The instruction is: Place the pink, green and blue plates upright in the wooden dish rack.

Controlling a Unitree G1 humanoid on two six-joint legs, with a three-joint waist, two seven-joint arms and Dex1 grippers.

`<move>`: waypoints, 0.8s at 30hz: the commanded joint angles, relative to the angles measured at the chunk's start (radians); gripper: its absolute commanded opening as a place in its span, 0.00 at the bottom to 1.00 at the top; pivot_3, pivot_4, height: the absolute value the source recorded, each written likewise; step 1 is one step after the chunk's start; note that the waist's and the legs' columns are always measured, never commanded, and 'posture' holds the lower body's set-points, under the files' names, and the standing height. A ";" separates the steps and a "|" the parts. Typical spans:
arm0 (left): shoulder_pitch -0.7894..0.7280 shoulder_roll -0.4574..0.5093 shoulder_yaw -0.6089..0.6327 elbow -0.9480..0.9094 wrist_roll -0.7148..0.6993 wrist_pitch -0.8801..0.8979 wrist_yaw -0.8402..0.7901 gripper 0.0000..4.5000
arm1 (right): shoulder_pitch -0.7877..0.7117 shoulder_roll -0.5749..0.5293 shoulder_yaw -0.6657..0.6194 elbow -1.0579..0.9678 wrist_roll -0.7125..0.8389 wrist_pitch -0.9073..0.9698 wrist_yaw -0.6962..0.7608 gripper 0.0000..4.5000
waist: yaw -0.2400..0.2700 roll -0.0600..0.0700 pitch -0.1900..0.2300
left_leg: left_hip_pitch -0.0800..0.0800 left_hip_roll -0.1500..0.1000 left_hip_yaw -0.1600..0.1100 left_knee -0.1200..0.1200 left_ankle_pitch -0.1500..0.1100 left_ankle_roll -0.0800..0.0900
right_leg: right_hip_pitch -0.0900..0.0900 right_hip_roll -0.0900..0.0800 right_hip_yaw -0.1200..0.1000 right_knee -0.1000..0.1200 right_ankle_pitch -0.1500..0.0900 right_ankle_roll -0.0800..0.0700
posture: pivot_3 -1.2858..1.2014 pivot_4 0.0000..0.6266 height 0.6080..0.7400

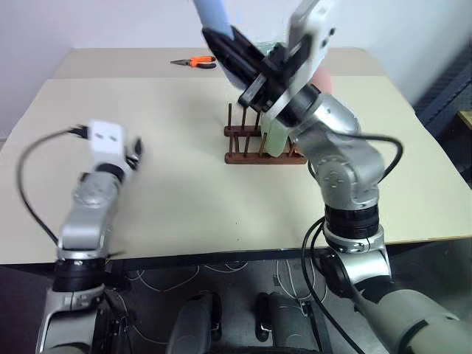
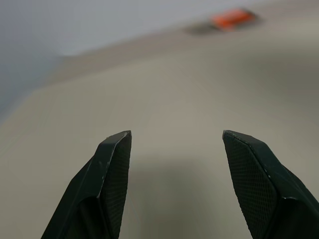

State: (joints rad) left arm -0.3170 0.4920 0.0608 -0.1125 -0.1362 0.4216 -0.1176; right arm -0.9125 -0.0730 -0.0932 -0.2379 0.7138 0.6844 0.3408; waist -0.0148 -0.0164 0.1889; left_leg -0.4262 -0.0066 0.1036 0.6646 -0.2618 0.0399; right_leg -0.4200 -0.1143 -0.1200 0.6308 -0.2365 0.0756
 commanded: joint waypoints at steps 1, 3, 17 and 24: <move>0.025 -0.012 -0.013 -0.042 0.009 -0.085 -0.067 0.66 | -0.023 0.035 -0.085 -0.032 0.148 0.163 -0.176 0.00 | -0.003 0.001 0.000 | -0.001 0.000 0.001 -0.001 0.000 0.000 | -0.003 0.000 0.000 0.001 0.000 -0.001 | 0.52 0.24 1.00; 0.038 -0.029 -0.018 -0.054 0.002 -0.085 -0.088 0.66 | -0.033 0.055 -0.121 -0.012 0.193 0.201 -0.246 0.00 | -0.007 0.002 0.000 | -0.002 0.001 0.003 -0.002 0.002 0.001 | -0.006 0.000 0.001 0.003 0.000 -0.002 | 0.52 0.24 1.00; 0.045 -0.057 -0.015 -0.161 0.012 0.034 -0.110 0.66 | -0.102 0.095 -0.224 0.162 0.374 0.270 -0.511 0.00 | -0.003 0.002 0.000 | -0.002 0.001 0.006 -0.002 0.002 0.004 | -0.006 0.001 0.001 0.004 0.000 -0.002 | 0.52 0.24 1.00; 0.034 -0.075 -0.021 -0.193 0.019 0.072 -0.110 0.66 | -0.188 0.077 -0.224 0.363 0.274 0.185 -0.531 0.00 | -0.004 0.002 0.000 | -0.002 0.002 0.006 -0.001 0.002 0.004 | -0.006 0.002 0.001 0.004 0.000 -0.002 | 0.52 0.24 1.00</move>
State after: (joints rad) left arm -0.2738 0.4199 0.0276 -0.2598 -0.1254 0.4939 -0.2322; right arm -1.0596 0.0144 -0.3210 0.1116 1.0111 0.9014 -0.2043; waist -0.0188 -0.0144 0.1889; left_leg -0.4283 -0.0050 0.1102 0.6631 -0.2593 0.0440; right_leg -0.4263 -0.1126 -0.1188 0.6346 -0.2368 0.0734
